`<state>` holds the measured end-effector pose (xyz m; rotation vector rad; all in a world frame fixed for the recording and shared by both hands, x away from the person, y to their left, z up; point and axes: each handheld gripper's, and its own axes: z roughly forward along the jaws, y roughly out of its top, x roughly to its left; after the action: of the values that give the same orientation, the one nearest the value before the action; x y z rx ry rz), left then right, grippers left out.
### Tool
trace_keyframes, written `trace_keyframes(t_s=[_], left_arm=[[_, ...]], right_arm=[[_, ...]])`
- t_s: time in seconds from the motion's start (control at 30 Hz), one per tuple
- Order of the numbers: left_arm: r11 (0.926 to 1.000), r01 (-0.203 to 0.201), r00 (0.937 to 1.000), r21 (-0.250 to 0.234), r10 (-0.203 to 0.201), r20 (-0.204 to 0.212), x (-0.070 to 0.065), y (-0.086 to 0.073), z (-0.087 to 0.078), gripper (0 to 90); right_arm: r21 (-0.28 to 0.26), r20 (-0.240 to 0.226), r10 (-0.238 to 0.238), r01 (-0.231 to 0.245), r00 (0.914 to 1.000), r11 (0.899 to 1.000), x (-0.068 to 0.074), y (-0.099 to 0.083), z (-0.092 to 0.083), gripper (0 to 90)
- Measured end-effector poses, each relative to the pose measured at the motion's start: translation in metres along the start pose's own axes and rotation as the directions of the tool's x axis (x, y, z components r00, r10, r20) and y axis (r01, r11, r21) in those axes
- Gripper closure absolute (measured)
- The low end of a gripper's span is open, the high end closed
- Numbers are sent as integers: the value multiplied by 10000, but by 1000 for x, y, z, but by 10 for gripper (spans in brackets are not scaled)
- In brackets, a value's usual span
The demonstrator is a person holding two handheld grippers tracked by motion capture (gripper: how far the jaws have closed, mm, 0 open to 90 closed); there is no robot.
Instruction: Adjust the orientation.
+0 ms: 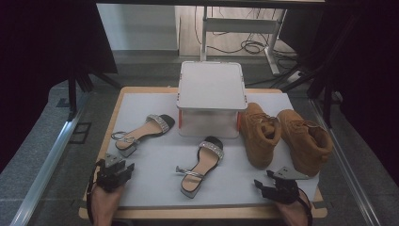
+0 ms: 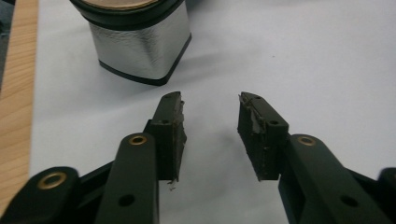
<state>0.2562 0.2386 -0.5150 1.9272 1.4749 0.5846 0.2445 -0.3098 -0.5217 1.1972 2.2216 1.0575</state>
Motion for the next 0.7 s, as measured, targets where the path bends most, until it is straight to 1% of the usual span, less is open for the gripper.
trace_keyframes(t_s=[0.1,0.13,0.17,0.2,0.23,0.27,0.3,0.33,0.43,0.47,0.57,0.7], left_arm=[[10000,-2,10000,-11,2,-56,1,0,-1,654],[10000,11,10000,-36,-11,-63,2,1,-1,654],[10000,5,10000,-26,-5,-46,3,1,-1,674],[10000,-9,10000,-16,9,-49,4,1,-1,702],[10000,-16,10000,-3,16,-46,5,1,-1,702],[10000,-45,10000,30,45,-49,6,1,-1,717],[10000,-55,10000,51,55,-80,7,1,-1,744],[10000,-21,10000,84,22,-84,9,0,0,758],[9999,24,10000,110,-23,-97,12,0,0,786],[9999,75,10000,128,-74,-64,14,0,0,810],[9998,87,9999,181,-85,-78,18,1,1,841],[9998,100,9998,191,-97,-164,21,1,1,856]], right_arm=[[-32,357,213,-212,9991,9998,-7,-2,0,263],[-32,357,213,-212,9991,9998,-7,-2,0,263],[-18,405,291,-290,9988,9996,-8,-3,1,248],[-197,330,422,-415,9986,9989,-9,-4,3,211],[-197,330,422,-415,9986,9989,-9,-4,3,211],[-269,290,445,-437,9986,9987,-9,-5,4,179],[-488,396,452,-432,9982,9979,-5,-7,8,118],[-624,629,377,-337,9973,9975,-2,-9,9,111],[-756,627,511,-463,9967,9961,-2,-10,10,109],[-786,614,499,-450,9969,9959,-2,-10,10,109],[-784,626,494,-445,9968,9959,-2,-10,10,109],[-786,627,500,-450,9968,9959,-2,-10,10,109]])
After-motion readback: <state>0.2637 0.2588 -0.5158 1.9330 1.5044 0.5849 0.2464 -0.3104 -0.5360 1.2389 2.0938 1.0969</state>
